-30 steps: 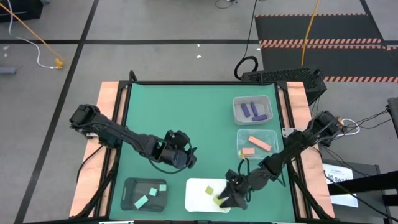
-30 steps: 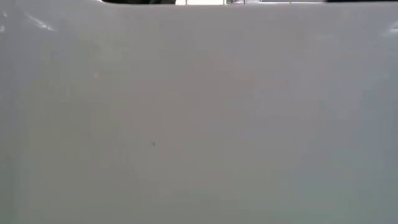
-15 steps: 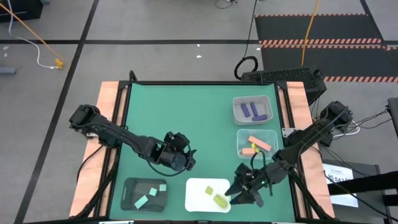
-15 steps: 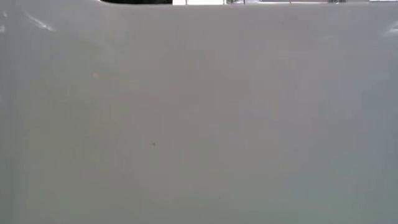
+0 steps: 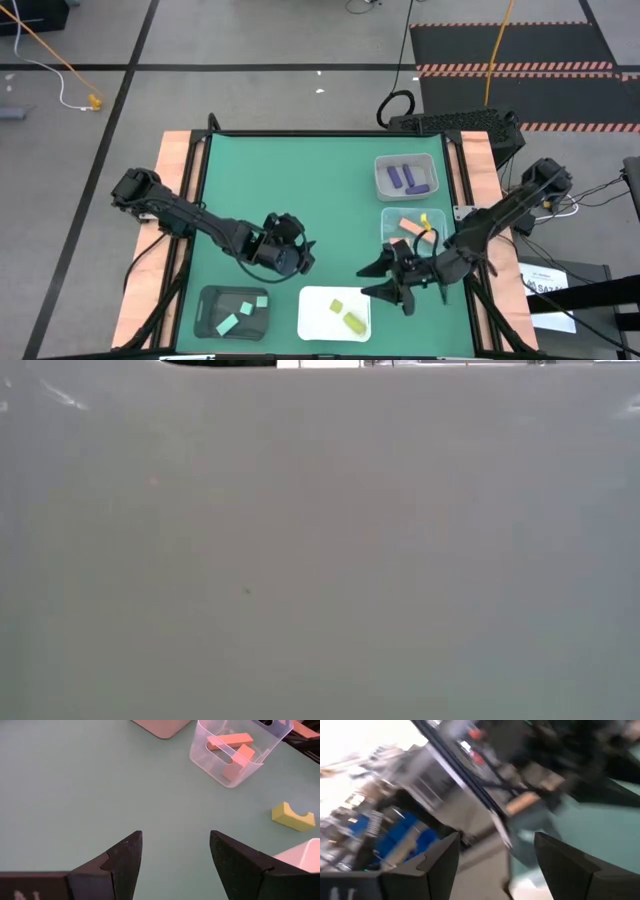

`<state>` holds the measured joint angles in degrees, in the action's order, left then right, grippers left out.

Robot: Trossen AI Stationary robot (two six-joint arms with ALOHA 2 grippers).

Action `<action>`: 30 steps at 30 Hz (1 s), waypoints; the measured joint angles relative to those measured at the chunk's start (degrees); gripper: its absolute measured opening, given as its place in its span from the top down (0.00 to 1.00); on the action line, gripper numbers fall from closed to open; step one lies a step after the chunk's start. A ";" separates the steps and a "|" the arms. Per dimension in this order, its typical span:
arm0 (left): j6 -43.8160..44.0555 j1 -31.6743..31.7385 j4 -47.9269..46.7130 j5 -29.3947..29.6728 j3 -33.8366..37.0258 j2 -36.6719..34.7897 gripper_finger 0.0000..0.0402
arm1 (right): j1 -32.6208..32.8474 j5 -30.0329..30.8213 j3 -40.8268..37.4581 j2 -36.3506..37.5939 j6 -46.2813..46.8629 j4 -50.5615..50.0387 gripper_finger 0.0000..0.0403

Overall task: Sort & place blocks by color
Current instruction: Put the green block into the white bin

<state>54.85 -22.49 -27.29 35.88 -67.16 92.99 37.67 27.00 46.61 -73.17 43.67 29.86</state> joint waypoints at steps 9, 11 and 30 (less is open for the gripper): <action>0.68 -0.46 -0.55 -0.02 0.00 -0.01 0.42 | 0.78 -2.13 0.00 8.64 25.91 -41.02 0.39; 1.13 -0.43 -0.57 -0.02 0.00 0.00 0.42 | 0.81 -6.29 0.00 8.94 33.53 -48.89 0.39; 1.33 -0.43 -0.59 -0.02 0.00 0.00 0.42 | 0.81 -25.77 0.00 -7.65 56.38 -56.61 0.39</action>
<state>56.18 -22.92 -27.88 35.86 -67.16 92.99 38.48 1.23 46.61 -80.82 100.05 -26.75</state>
